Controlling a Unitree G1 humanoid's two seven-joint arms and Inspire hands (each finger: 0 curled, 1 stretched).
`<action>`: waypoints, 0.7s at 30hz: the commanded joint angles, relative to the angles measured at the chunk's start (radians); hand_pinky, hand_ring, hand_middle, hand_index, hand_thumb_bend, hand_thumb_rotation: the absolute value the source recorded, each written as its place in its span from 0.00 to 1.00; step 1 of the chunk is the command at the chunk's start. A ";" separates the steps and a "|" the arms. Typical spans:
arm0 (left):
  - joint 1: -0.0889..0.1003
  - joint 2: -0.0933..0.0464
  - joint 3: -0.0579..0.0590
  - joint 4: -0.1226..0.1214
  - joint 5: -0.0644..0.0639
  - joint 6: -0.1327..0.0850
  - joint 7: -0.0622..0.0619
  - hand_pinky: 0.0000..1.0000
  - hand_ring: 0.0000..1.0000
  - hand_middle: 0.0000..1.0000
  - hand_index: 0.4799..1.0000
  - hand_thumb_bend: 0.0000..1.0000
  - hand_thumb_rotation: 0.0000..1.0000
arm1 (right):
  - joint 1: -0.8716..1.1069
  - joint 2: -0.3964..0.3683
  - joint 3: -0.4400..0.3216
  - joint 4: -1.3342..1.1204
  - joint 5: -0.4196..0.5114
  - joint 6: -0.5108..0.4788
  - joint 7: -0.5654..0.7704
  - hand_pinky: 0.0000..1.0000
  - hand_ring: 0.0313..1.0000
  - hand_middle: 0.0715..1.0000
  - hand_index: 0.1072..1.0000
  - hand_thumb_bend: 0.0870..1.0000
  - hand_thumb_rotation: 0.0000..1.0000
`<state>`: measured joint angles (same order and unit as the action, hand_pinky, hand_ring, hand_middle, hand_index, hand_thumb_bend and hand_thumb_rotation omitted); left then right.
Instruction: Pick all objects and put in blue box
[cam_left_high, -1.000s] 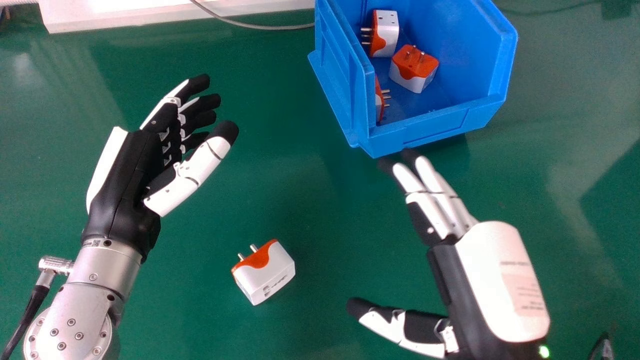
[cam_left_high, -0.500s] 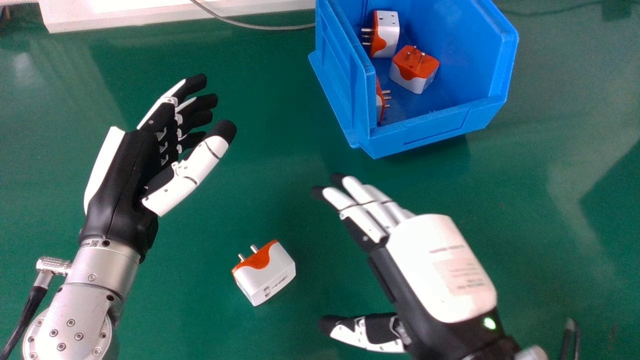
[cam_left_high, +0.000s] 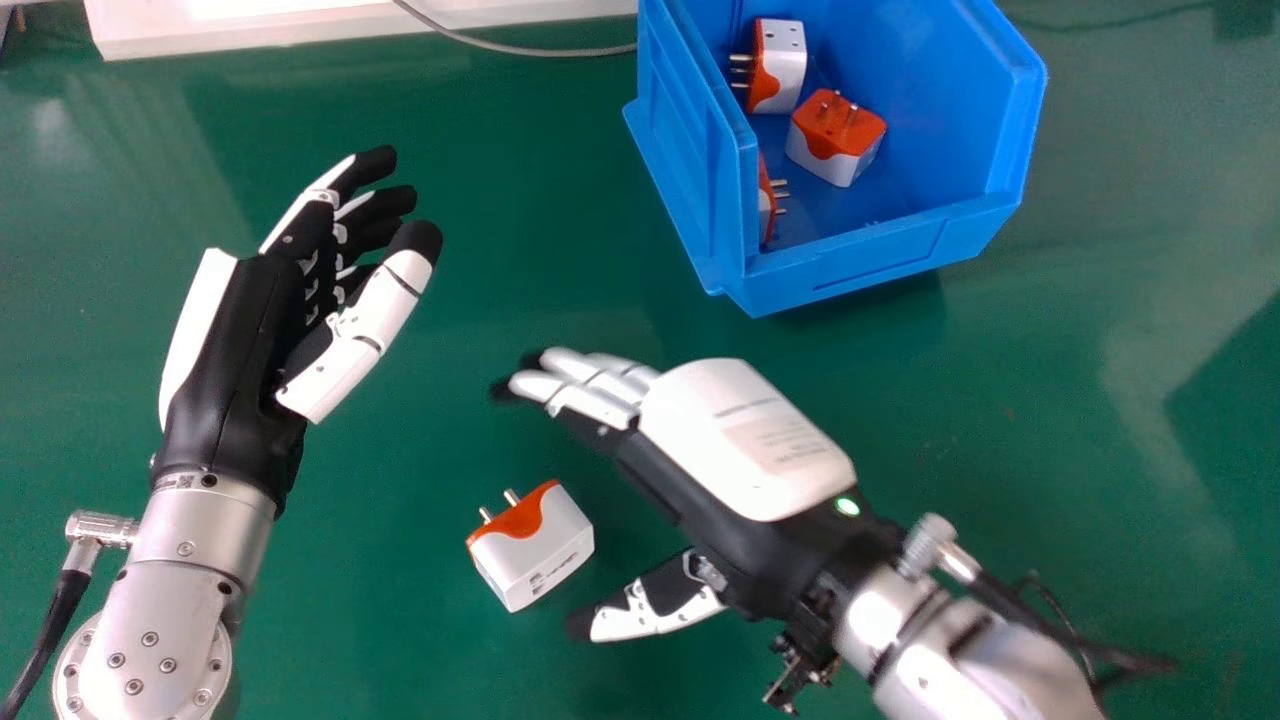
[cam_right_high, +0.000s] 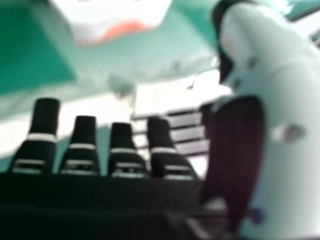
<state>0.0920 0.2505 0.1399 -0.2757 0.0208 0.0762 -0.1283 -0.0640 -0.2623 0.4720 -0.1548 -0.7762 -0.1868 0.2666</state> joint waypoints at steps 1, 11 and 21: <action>-0.007 -0.006 -0.001 -0.042 0.007 0.002 0.014 0.81 0.86 0.86 0.76 0.42 0.64 | -0.072 0.002 0.015 0.025 0.039 0.002 0.057 0.74 0.87 0.89 0.82 0.51 0.03; -0.012 -0.013 0.000 -0.025 0.020 -0.019 0.032 0.80 0.85 0.84 0.73 0.38 0.71 | -0.217 0.028 0.065 0.144 0.022 0.070 0.135 0.73 0.86 0.88 0.81 0.52 0.00; -0.014 -0.012 -0.003 -0.037 0.026 -0.013 0.038 0.80 0.85 0.84 0.72 0.39 0.81 | -0.296 0.034 0.097 0.248 0.005 0.068 0.099 0.72 0.85 0.88 0.81 0.46 0.00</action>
<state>0.0887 0.2414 0.1359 -0.2909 0.0391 0.0763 -0.0983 -0.3263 -0.2371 0.5657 0.0915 -0.7680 -0.1023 0.3874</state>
